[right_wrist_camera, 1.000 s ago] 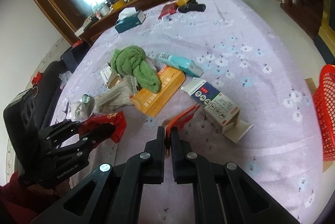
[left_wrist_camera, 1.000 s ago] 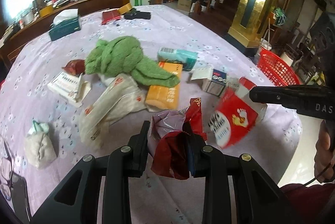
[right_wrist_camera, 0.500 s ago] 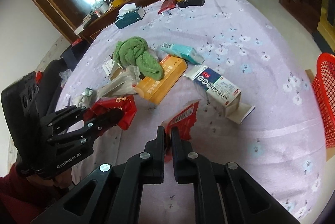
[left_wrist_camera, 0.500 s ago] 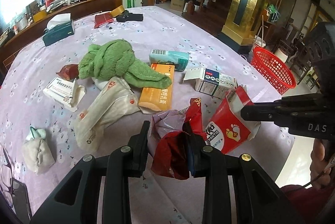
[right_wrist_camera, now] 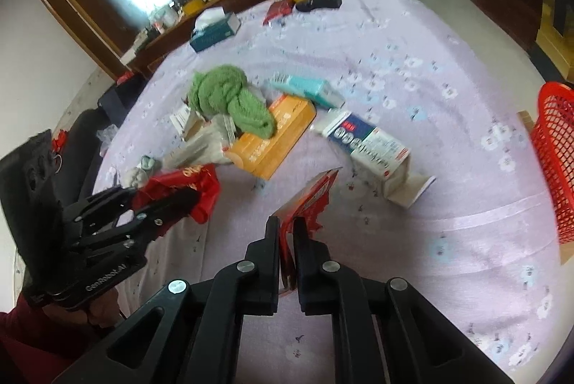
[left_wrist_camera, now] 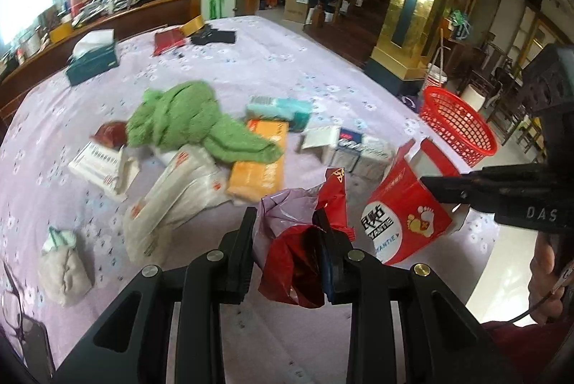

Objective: Collect trash
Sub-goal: 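Carry both items to the red basket and open the left tool over it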

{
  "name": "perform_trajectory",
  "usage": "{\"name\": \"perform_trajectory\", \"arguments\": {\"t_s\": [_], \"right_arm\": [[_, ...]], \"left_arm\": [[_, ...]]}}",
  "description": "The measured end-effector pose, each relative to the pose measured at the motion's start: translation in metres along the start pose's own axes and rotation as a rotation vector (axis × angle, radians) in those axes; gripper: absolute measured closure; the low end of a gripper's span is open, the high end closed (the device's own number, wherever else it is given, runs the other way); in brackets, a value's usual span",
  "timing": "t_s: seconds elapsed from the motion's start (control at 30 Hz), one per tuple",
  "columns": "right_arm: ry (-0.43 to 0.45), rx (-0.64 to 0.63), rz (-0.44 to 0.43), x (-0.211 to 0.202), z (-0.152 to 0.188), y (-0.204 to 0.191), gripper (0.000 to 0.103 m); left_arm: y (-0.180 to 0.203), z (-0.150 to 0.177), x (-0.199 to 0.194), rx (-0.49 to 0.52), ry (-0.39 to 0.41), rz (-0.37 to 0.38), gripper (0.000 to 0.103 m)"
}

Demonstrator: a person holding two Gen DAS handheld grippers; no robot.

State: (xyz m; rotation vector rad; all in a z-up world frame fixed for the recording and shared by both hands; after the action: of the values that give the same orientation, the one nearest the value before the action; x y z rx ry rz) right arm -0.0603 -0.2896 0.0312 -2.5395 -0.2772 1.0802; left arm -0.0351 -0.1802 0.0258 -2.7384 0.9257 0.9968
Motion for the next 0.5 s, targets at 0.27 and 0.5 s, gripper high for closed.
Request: {"name": "perform_trajectory", "arguments": {"t_s": [0.27,0.5], "right_arm": [[0.126,0.075,0.080,-0.057,-0.030,0.055,0.095],[0.241,0.185,0.253,-0.126,-0.052,0.152,0.095]], "left_arm": [[0.071,-0.036,0.026,0.061,-0.005,0.114,0.074],[0.173,-0.076,0.068,0.107,-0.040,0.269,0.074]]}}
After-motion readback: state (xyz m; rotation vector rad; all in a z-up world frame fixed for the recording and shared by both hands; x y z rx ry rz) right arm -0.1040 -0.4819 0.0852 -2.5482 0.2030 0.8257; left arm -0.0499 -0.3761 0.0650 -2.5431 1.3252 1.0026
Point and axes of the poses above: each gripper's, at about its wrist camera, not at the fingertips, and x roughly the way its jaws point, y to its right, z to its underside, the point moved 7 cm from there along x, roughly the way its jaws point, and after that the axes turned 12 degrees about y, right-handed, at the moved point
